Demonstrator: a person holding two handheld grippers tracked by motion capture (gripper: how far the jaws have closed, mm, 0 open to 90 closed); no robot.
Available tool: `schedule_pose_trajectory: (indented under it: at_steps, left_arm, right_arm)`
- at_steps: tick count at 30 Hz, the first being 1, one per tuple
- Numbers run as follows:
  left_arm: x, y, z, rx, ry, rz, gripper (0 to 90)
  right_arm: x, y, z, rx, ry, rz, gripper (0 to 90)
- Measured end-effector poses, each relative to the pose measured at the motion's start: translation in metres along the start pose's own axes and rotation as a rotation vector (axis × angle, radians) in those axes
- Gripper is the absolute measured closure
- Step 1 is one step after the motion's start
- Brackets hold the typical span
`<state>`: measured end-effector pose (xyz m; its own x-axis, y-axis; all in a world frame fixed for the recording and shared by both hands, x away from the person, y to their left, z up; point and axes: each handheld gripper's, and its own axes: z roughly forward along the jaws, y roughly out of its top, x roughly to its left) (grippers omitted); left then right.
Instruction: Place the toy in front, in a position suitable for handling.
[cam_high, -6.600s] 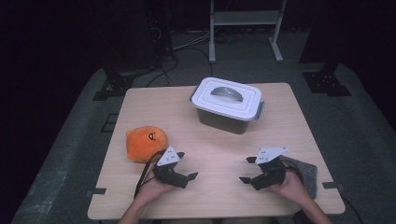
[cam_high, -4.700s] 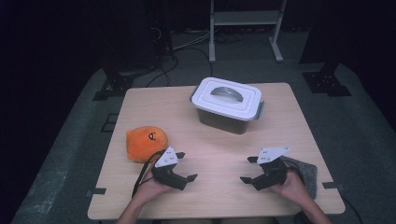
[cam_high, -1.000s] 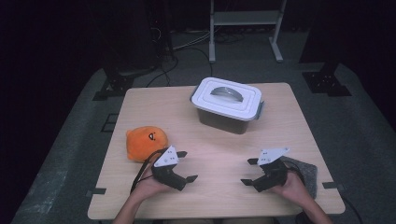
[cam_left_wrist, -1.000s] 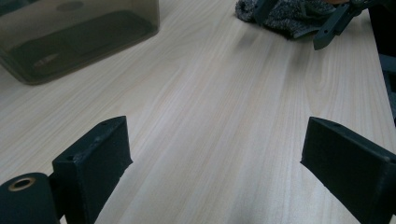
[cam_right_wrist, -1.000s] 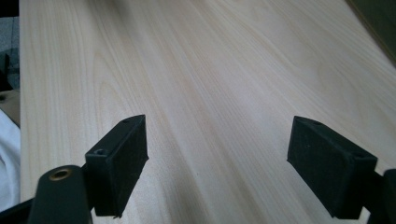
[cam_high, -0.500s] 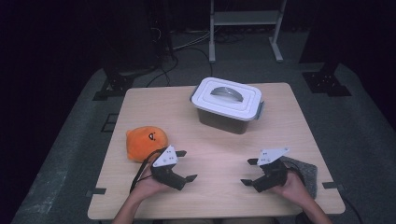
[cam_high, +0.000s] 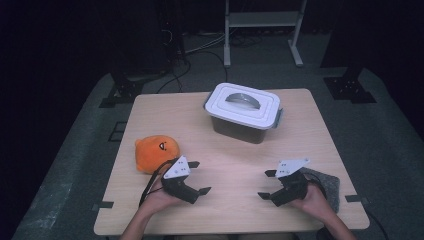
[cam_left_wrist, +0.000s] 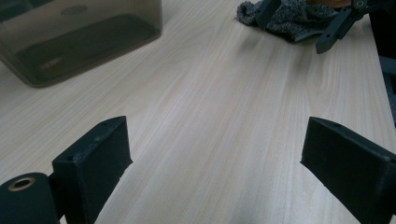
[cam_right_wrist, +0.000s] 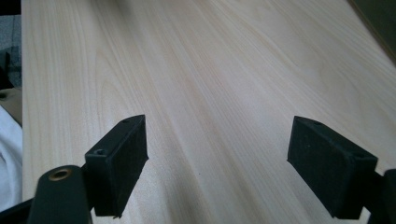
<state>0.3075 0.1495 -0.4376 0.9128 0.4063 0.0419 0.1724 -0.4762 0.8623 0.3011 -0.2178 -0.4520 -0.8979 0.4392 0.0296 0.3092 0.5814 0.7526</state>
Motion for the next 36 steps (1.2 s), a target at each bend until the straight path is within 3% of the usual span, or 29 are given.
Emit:
schedule_pose_trajectory:
  at_steps: [11,36]
  left_arm:
    - [-0.004,-0.001,0.001,0.018,-0.012,0.019,7.1]
    - [0.003,-0.001,-0.01,-0.018,0.023,0.001,7.2]
  right_arm:
    - [0.003,0.002,0.0,0.002,-0.008,-0.01,18.9]
    - [0.003,0.003,0.002,0.011,-0.005,-0.013,18.9]
